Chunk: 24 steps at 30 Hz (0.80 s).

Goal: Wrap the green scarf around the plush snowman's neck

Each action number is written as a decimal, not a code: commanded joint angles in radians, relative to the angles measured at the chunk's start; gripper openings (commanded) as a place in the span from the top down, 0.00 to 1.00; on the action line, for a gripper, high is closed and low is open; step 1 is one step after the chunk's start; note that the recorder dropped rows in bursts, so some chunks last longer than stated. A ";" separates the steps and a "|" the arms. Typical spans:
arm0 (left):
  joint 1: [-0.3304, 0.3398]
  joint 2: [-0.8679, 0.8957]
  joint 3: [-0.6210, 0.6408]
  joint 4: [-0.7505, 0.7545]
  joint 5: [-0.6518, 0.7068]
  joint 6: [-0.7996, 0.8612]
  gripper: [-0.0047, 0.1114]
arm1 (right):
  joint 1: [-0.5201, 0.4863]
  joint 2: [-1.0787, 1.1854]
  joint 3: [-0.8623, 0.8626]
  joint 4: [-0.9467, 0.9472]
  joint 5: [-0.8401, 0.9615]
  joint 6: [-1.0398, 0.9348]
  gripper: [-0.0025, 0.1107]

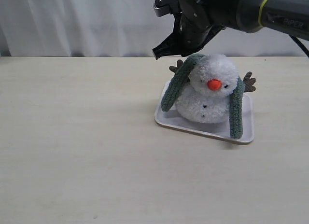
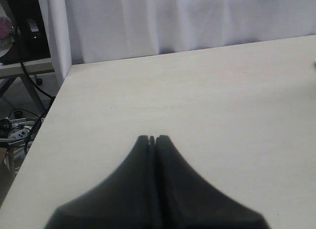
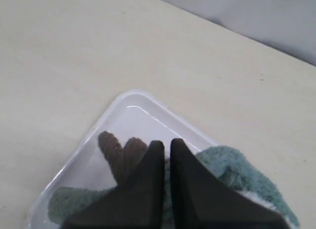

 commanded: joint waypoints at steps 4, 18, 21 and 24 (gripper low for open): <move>-0.010 -0.002 0.002 0.000 -0.013 -0.002 0.96 | -0.017 0.045 -0.002 -0.078 0.095 0.066 0.94; -0.010 -0.002 0.002 0.000 -0.013 -0.002 0.96 | -0.015 0.050 -0.002 0.098 0.137 -0.021 0.94; -0.010 -0.002 0.002 0.000 -0.013 -0.002 0.96 | -0.015 0.050 -0.002 0.118 0.152 -0.025 0.94; -0.010 -0.002 0.002 0.000 -0.013 -0.002 0.96 | -0.015 0.050 -0.002 0.124 0.173 -0.025 0.94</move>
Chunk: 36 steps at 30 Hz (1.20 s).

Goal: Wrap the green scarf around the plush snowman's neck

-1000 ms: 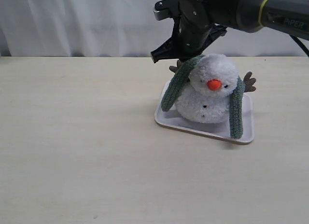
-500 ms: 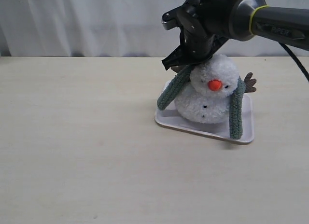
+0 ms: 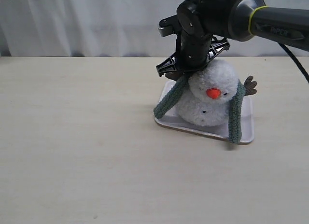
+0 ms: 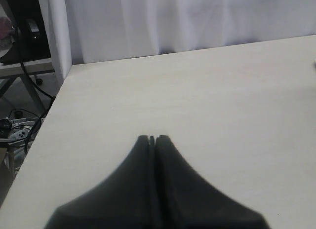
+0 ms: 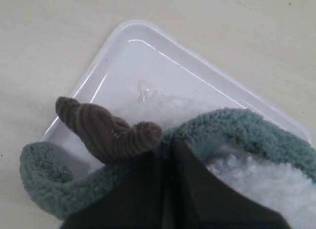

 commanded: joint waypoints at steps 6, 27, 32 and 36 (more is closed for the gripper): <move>-0.010 -0.002 0.002 0.000 -0.011 -0.002 0.96 | -0.004 -0.025 -0.002 0.067 0.050 -0.062 0.94; -0.010 -0.002 0.002 0.000 -0.011 -0.002 0.96 | 0.030 -0.103 0.000 0.593 0.203 -0.449 0.52; -0.010 -0.002 0.002 0.000 -0.011 -0.002 0.96 | 0.098 -0.095 0.059 0.548 0.197 -0.415 0.52; -0.010 -0.002 0.002 0.000 -0.011 -0.002 0.96 | 0.133 -0.095 0.105 0.370 0.130 -0.282 0.52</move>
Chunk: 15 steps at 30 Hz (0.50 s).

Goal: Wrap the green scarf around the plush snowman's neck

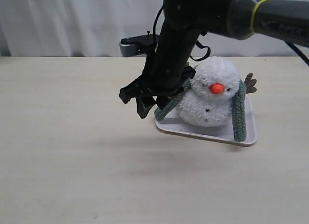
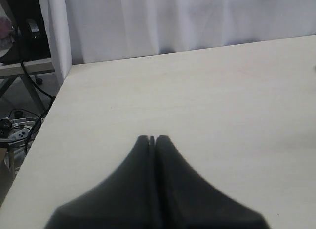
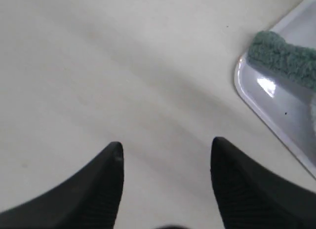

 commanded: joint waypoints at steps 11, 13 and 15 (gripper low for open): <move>-0.010 -0.002 0.002 0.000 -0.011 -0.002 0.96 | 0.025 0.000 0.148 -0.249 -0.205 0.364 0.52; -0.010 -0.002 0.002 0.000 -0.011 -0.002 0.96 | 0.025 0.000 0.186 -0.245 -0.282 0.386 0.52; -0.010 -0.002 0.002 0.000 -0.011 -0.002 0.96 | 0.025 0.000 0.224 -0.282 -0.374 0.458 0.52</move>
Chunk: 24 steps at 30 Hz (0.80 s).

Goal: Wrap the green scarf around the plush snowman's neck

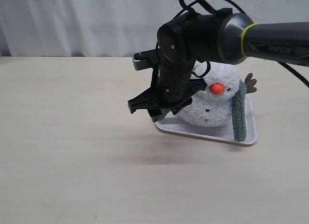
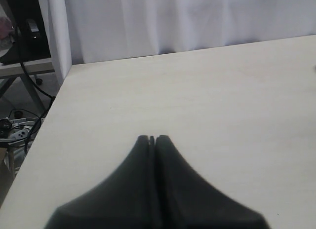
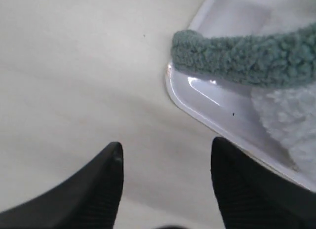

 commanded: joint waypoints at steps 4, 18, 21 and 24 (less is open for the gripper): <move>-0.010 -0.002 0.002 0.000 -0.011 -0.002 0.96 | -0.003 -0.002 0.120 -0.058 -0.250 0.187 0.41; -0.010 -0.002 0.002 0.000 -0.011 -0.002 0.96 | -0.003 -0.002 0.274 -0.307 -0.558 0.549 0.37; -0.010 -0.002 0.002 0.000 -0.011 -0.002 0.96 | -0.003 0.007 0.279 -0.411 -0.558 0.658 0.37; -0.010 -0.002 0.002 0.000 -0.011 -0.002 0.96 | -0.003 0.026 0.281 -0.465 -0.558 0.711 0.37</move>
